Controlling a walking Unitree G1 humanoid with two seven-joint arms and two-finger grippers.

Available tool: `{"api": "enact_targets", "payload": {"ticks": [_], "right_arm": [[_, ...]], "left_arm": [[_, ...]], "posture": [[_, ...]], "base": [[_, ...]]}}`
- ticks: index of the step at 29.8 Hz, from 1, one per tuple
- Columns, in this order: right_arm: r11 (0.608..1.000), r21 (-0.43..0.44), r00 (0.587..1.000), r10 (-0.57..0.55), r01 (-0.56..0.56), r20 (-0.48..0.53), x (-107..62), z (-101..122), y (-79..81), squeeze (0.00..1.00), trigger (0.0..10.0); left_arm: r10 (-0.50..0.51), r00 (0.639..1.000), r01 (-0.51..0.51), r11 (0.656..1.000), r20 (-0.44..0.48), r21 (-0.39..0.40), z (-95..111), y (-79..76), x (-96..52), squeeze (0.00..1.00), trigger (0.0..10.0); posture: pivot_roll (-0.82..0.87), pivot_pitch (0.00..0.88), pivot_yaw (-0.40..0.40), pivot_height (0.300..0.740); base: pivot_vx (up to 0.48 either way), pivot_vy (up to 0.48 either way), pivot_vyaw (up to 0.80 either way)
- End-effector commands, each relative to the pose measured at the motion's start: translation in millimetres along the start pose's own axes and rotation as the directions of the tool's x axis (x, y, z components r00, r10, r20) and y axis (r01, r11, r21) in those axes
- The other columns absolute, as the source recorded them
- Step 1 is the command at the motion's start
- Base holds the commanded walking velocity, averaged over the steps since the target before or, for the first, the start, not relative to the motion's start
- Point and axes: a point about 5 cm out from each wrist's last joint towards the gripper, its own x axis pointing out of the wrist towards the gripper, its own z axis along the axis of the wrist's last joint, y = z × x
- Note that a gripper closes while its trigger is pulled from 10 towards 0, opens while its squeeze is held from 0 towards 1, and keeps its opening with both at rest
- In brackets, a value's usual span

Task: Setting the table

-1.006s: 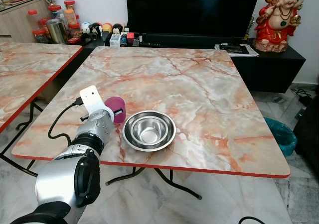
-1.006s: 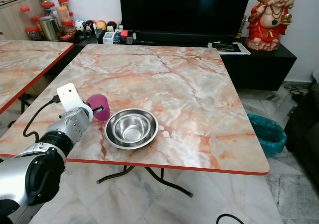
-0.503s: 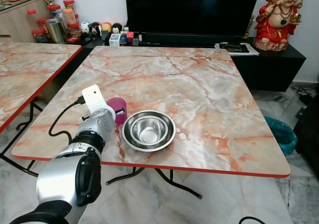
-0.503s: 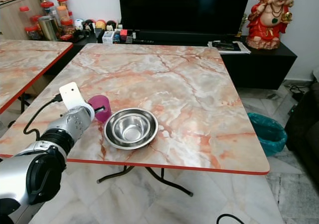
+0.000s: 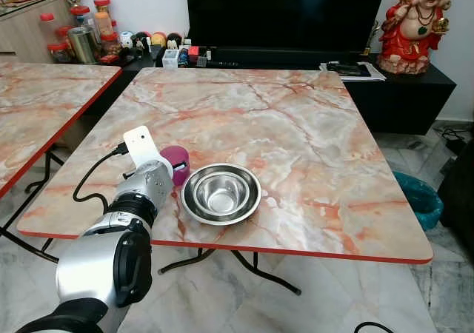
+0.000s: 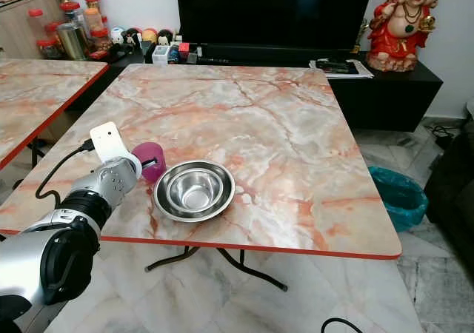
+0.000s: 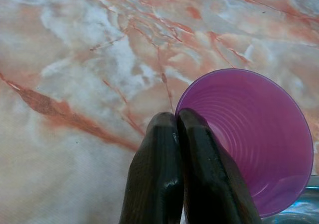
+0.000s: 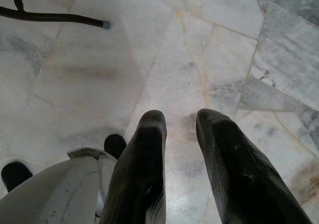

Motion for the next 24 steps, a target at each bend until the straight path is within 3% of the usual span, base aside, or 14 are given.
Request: {"api": "enact_targets", "payload": {"ticks": [1, 2, 3, 8, 9, 10, 12, 13, 14, 15, 24], "right_arm": [[1.000, 0.012, 1.000, -0.003, 0.003, 0.003, 0.0, 0, -0.3, 0.00, 10.0], [1.000, 0.013, 1.000, -0.004, 0.004, 0.004, 0.0, 0, -0.4, 0.00, 10.0], [1.000, 0.012, 1.000, -0.003, 0.003, 0.004, 0.0, 0, -0.3, 0.00, 10.0], [1.000, 0.012, 1.000, -0.002, 0.002, 0.006, 0.2, 1, 0.4, 0.00, 10.0], [1.000, 0.013, 1.000, -0.002, 0.002, 0.006, 0.3, 1, 0.4, 0.00, 10.0], [1.000, 0.013, 1.000, -0.002, 0.002, 0.006, 0.3, 1, 0.5, 0.00, 10.0], [1.000, 0.014, 1.000, -0.001, 0.001, 0.006, 0.3, 1, 0.7, 0.00, 10.0], [1.000, 0.014, 1.000, -0.002, 0.001, 0.006, 0.4, 2, 0.8, 0.00, 10.0], [1.000, 0.014, 1.000, -0.002, 0.002, 0.006, 0.4, 2, 0.9, 0.00, 10.0], [1.000, 0.014, 1.000, -0.002, 0.002, 0.006, 0.5, 2, 0.9, 0.00, 10.0], [1.000, 0.014, 1.000, -0.003, 0.003, 0.008, 0.6, 2, 0.8, 0.00, 10.0]], "left_arm": [[0.012, 1.000, -0.012, 1.000, 0.005, 0.001, 2, 0.3, -0.4, 0.00, 10.0], [0.015, 1.000, -0.015, 1.000, 0.007, 0.004, 2, 0.5, -0.4, 0.02, 10.0], [0.016, 1.000, -0.016, 1.000, 0.008, 0.004, 2, 0.5, -0.4, 0.15, 10.0], [0.020, 1.000, -0.019, 1.000, 0.015, -0.006, 3, 0.9, -0.5, 0.15, 10.0], [0.024, 1.000, -0.023, 1.000, 0.019, -0.009, 4, 1.3, -0.5, 0.77, 10.0], [0.026, 0.999, -0.026, 1.000, 0.020, -0.010, 5, 1.6, -0.5, 1.00, 10.0], [0.021, 1.000, -0.021, 1.000, 0.023, -0.013, 5, 1.3, -0.5, 1.00, 10.0], [0.019, 0.999, -0.019, 1.000, 0.027, -0.015, 6, 1.0, -0.6, 0.18, 10.0], [0.019, 0.999, -0.018, 1.000, 0.030, -0.017, 7, 0.8, -0.6, 0.18, 10.0], [0.019, 0.999, -0.019, 1.000, 0.033, -0.019, 8, 0.8, -0.7, 0.00, 10.0], [0.004, 0.998, -0.002, 0.999, 0.064, -0.042, 14, -2.2, -1.7, 0.00, 10.0]], "posture": [[-0.05, 0.022, -0.002, 0.740], [-0.05, 0.022, -0.002, 0.740], [-0.05, 0.022, -0.002, 0.740], [-0.05, 0.020, -0.003, 0.740], [-0.05, 0.020, -0.003, 0.740], [-0.05, 0.020, -0.003, 0.740], [-0.05, 0.018, -0.003, 0.740], [-0.05, 0.017, -0.003, 0.740], [-0.05, 0.018, -0.002, 0.740], [-0.05, 0.018, -0.002, 0.740], [-0.05, 0.014, -0.005, 0.740]], "base": [[0.000, 0.000, 0.00], [0.000, 0.000, 0.00], [0.000, 0.000, 0.00], [0.000, 0.000, 0.00], [0.000, 0.000, 0.00], [0.000, 0.000, 0.00], [0.000, 0.000, 0.00], [0.000, 0.000, 0.00], [0.000, 0.000, 0.00], [0.000, 0.000, 0.00], [0.000, 0.000, 0.00]]}}
